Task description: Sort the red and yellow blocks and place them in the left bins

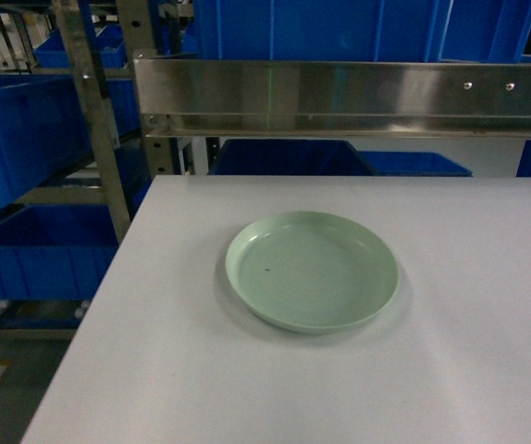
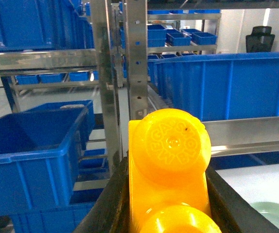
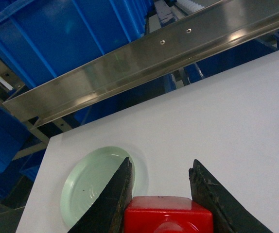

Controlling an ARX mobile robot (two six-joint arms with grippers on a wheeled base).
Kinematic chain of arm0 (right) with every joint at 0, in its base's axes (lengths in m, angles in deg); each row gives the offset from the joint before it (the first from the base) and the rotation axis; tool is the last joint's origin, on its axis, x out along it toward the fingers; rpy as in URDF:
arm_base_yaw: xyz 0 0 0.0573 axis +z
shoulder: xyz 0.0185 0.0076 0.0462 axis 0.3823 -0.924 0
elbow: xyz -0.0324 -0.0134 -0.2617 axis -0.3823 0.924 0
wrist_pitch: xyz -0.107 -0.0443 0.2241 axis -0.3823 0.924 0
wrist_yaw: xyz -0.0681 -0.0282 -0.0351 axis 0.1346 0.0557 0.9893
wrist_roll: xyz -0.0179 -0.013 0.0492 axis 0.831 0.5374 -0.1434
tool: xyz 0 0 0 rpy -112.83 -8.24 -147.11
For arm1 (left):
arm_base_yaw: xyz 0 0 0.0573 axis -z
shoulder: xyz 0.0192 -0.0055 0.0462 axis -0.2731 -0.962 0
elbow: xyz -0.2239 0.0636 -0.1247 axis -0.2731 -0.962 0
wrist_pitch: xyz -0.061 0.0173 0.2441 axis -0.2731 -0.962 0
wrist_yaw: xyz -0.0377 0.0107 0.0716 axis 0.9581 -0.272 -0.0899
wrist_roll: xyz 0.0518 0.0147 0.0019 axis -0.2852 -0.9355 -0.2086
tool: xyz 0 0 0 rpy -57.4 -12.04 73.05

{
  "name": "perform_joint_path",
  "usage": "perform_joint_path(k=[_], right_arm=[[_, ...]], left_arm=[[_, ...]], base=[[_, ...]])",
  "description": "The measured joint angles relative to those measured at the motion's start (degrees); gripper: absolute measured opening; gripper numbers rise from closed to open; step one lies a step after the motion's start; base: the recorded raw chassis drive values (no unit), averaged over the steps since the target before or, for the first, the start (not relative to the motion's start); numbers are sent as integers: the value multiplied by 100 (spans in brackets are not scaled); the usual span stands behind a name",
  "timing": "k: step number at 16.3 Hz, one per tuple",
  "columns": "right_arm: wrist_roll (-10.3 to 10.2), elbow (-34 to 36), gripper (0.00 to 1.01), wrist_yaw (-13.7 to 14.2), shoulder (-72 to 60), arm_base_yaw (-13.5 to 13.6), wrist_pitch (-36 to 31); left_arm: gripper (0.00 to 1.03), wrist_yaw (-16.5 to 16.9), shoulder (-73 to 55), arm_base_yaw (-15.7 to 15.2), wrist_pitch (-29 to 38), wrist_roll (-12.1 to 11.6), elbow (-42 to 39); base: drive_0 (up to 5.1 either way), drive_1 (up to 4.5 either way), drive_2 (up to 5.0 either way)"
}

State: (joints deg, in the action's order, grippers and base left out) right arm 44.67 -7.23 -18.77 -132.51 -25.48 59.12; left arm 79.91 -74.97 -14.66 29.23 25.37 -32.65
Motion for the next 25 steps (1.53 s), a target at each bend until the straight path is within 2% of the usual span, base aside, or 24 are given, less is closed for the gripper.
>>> perform_joint_path(k=[25], right_arm=[[-2, -9, 29, 4, -4, 0, 13]], left_arm=[[29, -2, -9, -15, 9, 0, 0]], base=[[-491, 214, 279]])
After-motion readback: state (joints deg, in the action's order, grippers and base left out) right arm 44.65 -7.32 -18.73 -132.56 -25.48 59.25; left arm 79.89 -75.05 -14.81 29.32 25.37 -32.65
